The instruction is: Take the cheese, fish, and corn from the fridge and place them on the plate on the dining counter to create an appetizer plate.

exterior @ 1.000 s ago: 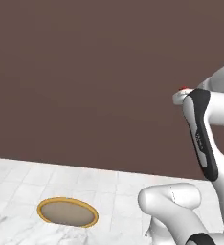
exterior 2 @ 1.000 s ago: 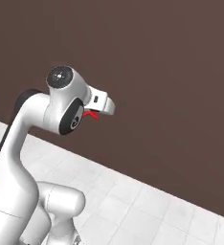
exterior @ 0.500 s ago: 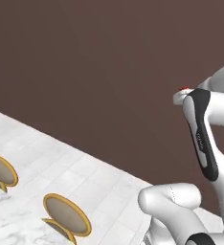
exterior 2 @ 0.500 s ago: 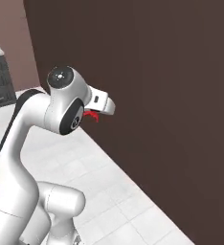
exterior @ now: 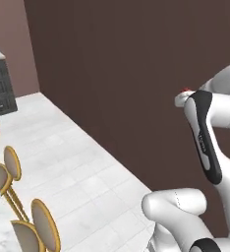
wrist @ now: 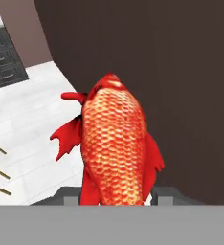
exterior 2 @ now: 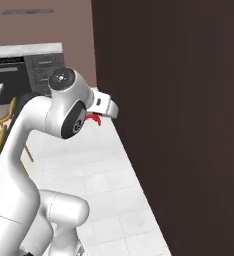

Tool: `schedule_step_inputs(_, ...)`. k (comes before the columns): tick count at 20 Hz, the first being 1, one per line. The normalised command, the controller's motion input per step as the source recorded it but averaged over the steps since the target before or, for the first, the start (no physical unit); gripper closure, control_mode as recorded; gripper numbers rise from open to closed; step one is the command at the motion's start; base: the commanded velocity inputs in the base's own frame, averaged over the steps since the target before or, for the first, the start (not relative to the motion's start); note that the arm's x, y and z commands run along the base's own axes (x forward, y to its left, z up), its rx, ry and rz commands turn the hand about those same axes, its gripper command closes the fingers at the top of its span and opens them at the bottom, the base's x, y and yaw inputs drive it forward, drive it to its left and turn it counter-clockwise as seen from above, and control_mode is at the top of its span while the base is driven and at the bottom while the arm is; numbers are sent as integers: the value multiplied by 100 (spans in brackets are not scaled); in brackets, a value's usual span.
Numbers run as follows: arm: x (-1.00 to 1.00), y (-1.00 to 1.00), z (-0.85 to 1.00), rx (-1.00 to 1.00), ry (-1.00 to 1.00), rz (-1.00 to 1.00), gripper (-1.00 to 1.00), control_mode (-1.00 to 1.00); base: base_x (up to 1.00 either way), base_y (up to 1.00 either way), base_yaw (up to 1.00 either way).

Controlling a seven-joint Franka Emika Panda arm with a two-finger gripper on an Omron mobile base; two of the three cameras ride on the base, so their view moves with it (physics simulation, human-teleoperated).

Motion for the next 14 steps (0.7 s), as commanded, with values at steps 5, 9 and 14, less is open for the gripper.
schedule_step_inputs(5, 0, 0, 0, 0, 0, 0, 100, 100, 94, -51, 37)
schedule_step_inputs(9, 0, 0, 0, 0, 0, 0, 100, 100, 100, 3, 29)
schedule_step_inputs(14, 0, 0, 0, 0, 0, 0, 100, 100, 100, 13, 40)
